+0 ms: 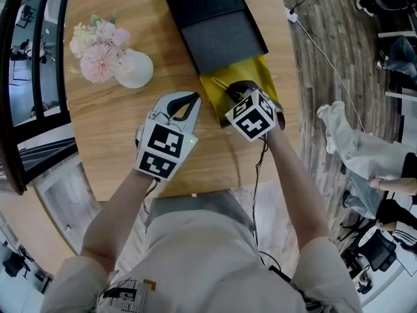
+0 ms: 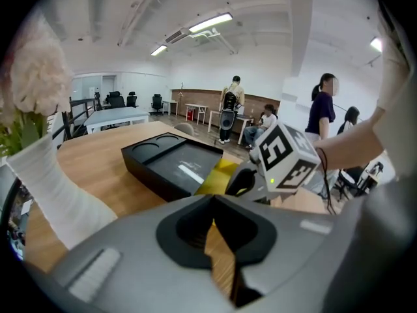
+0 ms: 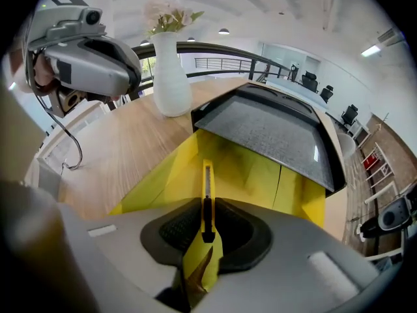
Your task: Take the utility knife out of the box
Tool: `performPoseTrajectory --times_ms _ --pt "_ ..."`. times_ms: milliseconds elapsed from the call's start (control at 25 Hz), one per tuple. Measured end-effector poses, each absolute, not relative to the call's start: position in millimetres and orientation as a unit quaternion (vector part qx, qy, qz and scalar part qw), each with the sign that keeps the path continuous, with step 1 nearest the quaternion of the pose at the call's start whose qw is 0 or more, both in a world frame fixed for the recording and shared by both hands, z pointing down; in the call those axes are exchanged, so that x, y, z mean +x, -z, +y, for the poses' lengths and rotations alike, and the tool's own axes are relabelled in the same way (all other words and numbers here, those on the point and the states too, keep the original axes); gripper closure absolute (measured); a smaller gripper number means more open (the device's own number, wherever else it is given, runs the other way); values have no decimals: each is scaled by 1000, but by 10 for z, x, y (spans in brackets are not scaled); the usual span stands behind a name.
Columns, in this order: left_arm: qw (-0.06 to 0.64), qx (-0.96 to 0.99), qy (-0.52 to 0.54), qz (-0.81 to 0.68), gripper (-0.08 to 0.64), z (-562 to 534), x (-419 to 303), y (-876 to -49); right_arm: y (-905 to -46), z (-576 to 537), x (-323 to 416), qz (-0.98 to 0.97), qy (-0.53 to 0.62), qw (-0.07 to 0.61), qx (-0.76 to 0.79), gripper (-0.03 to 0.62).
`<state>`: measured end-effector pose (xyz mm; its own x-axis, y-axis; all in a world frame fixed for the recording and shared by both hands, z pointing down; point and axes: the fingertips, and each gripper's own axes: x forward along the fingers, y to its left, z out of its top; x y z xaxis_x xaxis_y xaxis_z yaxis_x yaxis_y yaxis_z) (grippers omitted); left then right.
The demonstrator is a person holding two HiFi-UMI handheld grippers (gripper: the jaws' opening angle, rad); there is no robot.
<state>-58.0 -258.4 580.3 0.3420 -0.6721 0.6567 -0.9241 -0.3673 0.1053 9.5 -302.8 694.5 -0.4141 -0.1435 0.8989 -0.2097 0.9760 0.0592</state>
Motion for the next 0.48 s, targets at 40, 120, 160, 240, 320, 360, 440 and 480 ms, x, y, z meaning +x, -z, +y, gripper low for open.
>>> performPoseTrajectory --times_ms 40,120,160,240,320,360,440,480 --pt "238 784 -264 -509 557 -2577 -569 -5791 -6904 -3046 102 -842 -28 528 109 523" --pt "234 785 -264 -509 557 -2557 -551 -5757 -6798 -3084 122 -845 -23 522 118 523" --pt "231 785 -264 -510 557 -2546 -544 -5726 -6732 -3100 135 -846 -20 518 124 523" --pt "225 786 -260 -514 557 -2538 -533 -5624 -6563 -3131 165 -850 -18 508 136 523" --pt "215 788 -253 -519 557 -2555 -514 -5473 -6350 -3168 204 -857 -17 493 149 523" --pt "209 789 -250 -521 557 -2568 -500 -5386 -6236 -3186 227 -860 -16 485 156 523" --pt "194 794 -243 -523 557 -2599 -470 -5201 -5999 -3217 263 -865 -13 470 172 523" --pt "185 796 -239 -524 557 -2622 -459 -5101 -5873 -3235 273 -868 -10 462 181 523"
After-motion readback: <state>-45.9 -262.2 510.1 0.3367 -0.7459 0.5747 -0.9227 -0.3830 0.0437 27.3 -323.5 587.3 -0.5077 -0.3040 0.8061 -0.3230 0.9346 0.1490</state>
